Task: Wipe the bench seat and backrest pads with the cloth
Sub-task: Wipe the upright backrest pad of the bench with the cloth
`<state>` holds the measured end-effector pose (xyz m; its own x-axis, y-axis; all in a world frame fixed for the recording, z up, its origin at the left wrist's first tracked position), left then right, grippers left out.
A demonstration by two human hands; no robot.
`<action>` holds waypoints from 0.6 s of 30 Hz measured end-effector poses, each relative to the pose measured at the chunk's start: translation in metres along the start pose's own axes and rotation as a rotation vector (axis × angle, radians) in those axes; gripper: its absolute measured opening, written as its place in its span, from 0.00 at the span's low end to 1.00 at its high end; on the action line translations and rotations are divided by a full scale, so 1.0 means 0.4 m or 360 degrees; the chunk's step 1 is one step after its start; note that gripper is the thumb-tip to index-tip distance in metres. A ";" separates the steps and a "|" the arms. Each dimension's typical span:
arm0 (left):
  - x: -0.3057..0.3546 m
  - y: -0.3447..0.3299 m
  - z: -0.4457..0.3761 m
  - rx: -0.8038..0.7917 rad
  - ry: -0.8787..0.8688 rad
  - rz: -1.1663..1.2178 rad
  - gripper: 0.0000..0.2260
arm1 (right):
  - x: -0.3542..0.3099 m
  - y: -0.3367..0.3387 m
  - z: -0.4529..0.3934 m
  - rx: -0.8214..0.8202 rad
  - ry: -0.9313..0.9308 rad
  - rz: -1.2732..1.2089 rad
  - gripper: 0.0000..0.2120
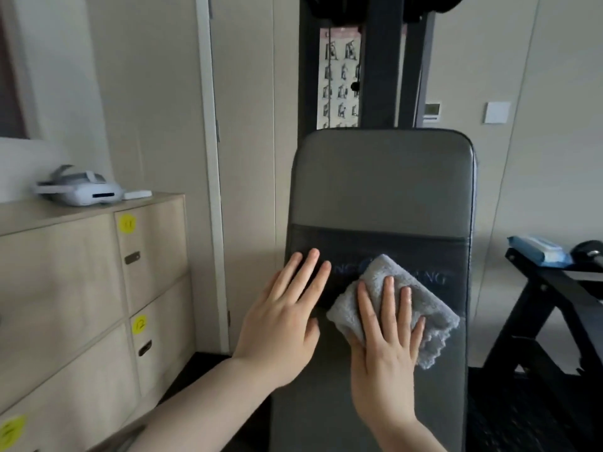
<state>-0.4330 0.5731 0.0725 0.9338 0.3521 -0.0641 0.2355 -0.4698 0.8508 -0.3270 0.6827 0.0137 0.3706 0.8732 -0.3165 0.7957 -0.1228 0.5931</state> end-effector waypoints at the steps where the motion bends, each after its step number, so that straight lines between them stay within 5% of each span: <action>1: -0.005 0.010 0.003 -0.0039 -0.0027 0.0035 0.35 | -0.015 -0.004 -0.006 -0.0003 -0.0039 -0.0059 0.31; 9: -0.023 0.069 0.019 -0.0328 -0.0099 0.0188 0.33 | -0.107 -0.027 -0.038 -0.0035 -0.0312 -0.0336 0.28; 18: -0.059 0.060 0.002 -0.0347 -0.0241 0.0227 0.32 | -0.107 -0.017 -0.036 -0.0060 -0.0396 -0.0017 0.28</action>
<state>-0.4492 0.5529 0.0940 0.9867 0.1628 0.0013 0.0508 -0.3153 0.9476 -0.3551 0.6531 0.0338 0.4727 0.7306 -0.4927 0.7835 -0.0925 0.6145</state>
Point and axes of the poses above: each hand's wrist, its own z-axis away from the middle knuckle, its own y-axis out of the back of the hand, x = y × z, the point moved 2 cm from there along -z, towards the middle knuckle, and after that the axes turned 10 degrees about -x, right-handed, at the moved point
